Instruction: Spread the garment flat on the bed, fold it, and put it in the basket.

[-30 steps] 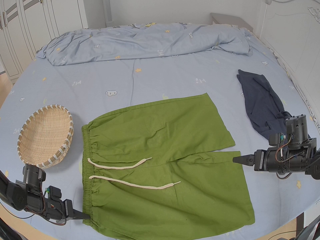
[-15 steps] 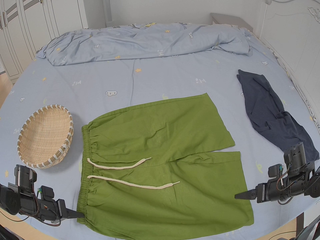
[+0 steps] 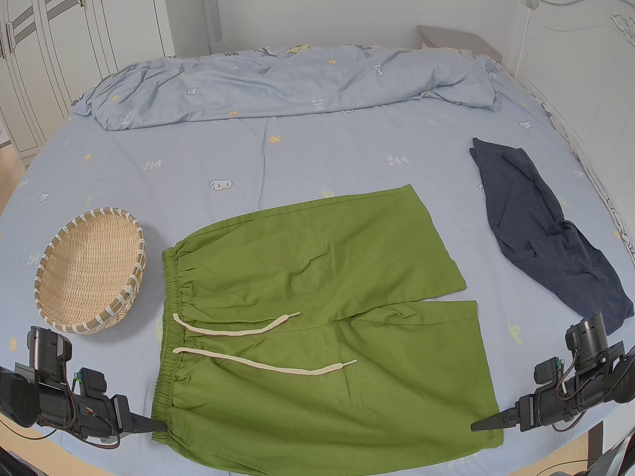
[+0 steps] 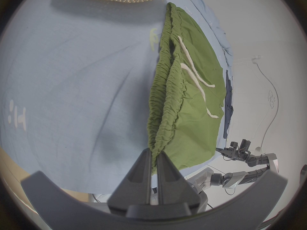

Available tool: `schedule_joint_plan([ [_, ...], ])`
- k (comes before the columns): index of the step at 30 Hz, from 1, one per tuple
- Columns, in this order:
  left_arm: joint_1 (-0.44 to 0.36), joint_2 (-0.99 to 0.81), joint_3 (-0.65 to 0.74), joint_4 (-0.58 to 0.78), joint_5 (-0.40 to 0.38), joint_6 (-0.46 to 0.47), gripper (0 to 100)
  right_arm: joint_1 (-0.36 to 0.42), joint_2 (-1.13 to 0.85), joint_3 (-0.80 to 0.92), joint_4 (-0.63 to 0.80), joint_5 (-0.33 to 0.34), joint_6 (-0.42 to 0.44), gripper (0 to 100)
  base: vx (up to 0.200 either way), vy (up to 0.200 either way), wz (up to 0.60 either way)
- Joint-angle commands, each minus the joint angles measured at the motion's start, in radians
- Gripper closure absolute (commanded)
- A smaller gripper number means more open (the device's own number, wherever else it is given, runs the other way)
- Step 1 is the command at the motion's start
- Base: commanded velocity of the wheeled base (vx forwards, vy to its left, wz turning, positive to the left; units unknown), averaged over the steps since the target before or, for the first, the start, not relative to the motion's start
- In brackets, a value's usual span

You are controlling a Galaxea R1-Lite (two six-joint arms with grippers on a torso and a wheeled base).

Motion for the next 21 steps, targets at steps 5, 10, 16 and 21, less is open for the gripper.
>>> schedule_joint_plan([
  [5, -0.003, -0.002, 0.000, 0.000, -0.001, -0.001, 100, 0.004, 0.060, 0.024, 0.009, 0.025, -0.021, 0, 0.000, 0.000, 0.00],
  [10, -0.004, -0.002, 0.000, 0.000, -0.001, -0.001, 100, 0.004, 0.109, 0.032, 0.009, 0.038, -0.063, 0, 0.000, 0.000, 0.00],
  [16, -0.004, -0.001, -0.001, 0.000, -0.002, -0.002, 100, -0.030, 0.111, 0.030, 0.007, 0.081, -0.069, 100, 0.000, 0.000, 0.00],
  [21, -0.003, -0.001, -0.001, -0.001, -0.001, -0.002, 100, -0.081, 0.114, 0.028, 0.007, 0.084, -0.107, 100, 0.000, 0.000, 0.00],
])
